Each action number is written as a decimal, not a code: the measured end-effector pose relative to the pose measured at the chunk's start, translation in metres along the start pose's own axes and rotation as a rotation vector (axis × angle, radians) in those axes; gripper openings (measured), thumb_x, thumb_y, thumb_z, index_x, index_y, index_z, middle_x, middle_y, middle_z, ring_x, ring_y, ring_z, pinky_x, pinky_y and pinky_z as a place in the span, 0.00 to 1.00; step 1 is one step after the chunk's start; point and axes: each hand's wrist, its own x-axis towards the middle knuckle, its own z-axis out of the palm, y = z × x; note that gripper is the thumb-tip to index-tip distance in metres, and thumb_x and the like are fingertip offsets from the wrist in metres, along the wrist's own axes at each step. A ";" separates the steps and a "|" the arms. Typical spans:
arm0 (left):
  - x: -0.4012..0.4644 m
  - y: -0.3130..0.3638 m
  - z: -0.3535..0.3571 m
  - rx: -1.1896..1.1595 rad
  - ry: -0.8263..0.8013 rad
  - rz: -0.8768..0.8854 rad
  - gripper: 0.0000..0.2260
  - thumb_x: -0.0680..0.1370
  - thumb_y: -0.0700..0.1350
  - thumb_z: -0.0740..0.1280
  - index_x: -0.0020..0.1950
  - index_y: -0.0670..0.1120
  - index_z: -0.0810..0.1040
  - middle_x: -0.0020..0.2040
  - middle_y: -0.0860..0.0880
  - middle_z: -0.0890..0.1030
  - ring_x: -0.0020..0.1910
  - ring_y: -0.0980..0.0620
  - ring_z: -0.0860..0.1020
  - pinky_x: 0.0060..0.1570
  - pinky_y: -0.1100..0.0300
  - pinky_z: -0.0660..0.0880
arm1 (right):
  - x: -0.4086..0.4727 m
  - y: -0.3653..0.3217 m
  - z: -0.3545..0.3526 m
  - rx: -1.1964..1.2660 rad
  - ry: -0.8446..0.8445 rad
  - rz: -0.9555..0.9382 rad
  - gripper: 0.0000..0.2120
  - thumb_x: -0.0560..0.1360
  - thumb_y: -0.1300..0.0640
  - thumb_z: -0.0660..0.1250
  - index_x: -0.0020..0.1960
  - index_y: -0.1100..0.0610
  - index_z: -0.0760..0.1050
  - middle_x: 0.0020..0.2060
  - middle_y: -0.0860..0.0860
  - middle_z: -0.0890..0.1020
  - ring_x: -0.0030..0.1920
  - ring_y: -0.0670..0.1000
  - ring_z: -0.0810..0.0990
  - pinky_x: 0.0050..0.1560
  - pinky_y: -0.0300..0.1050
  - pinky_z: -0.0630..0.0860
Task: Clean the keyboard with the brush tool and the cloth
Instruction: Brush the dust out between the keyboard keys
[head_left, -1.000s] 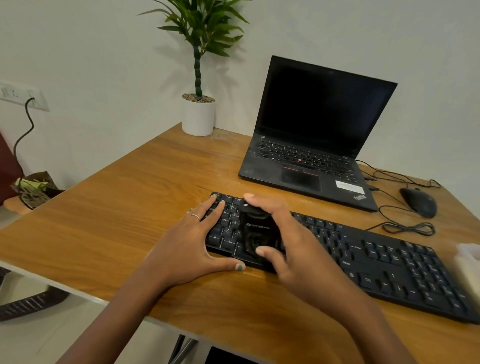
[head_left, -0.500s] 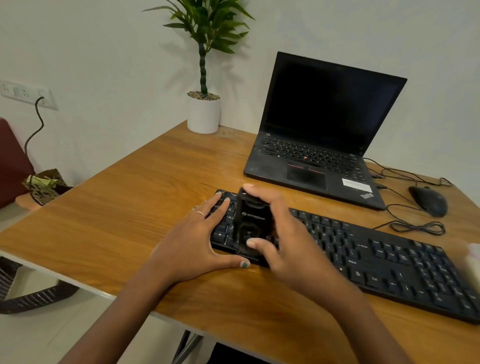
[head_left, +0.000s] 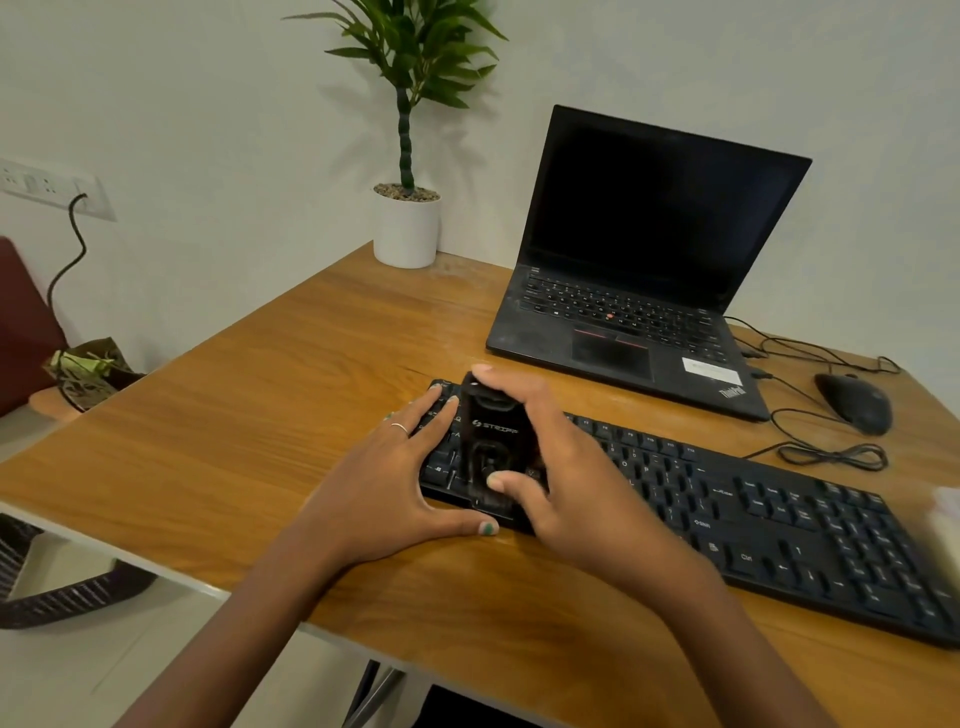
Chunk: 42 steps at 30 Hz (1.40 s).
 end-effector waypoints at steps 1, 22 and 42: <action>0.000 0.000 0.000 0.001 -0.003 -0.002 0.55 0.58 0.82 0.58 0.79 0.59 0.47 0.79 0.62 0.45 0.76 0.55 0.55 0.72 0.51 0.63 | -0.002 0.000 -0.005 0.007 -0.021 0.009 0.39 0.75 0.60 0.66 0.60 0.23 0.45 0.56 0.37 0.66 0.52 0.39 0.72 0.44 0.34 0.77; -0.001 0.000 0.000 0.047 -0.039 -0.029 0.56 0.59 0.82 0.57 0.79 0.58 0.42 0.78 0.61 0.40 0.77 0.56 0.49 0.75 0.55 0.56 | -0.004 0.004 -0.009 -0.076 -0.020 0.037 0.39 0.75 0.59 0.66 0.60 0.23 0.44 0.58 0.37 0.66 0.55 0.38 0.70 0.47 0.33 0.74; -0.001 0.005 -0.006 0.068 -0.063 -0.062 0.58 0.54 0.85 0.51 0.78 0.60 0.41 0.77 0.64 0.39 0.77 0.55 0.51 0.73 0.53 0.60 | -0.037 0.027 -0.056 -0.089 0.001 0.197 0.40 0.74 0.59 0.67 0.61 0.24 0.46 0.50 0.34 0.67 0.52 0.41 0.74 0.47 0.42 0.79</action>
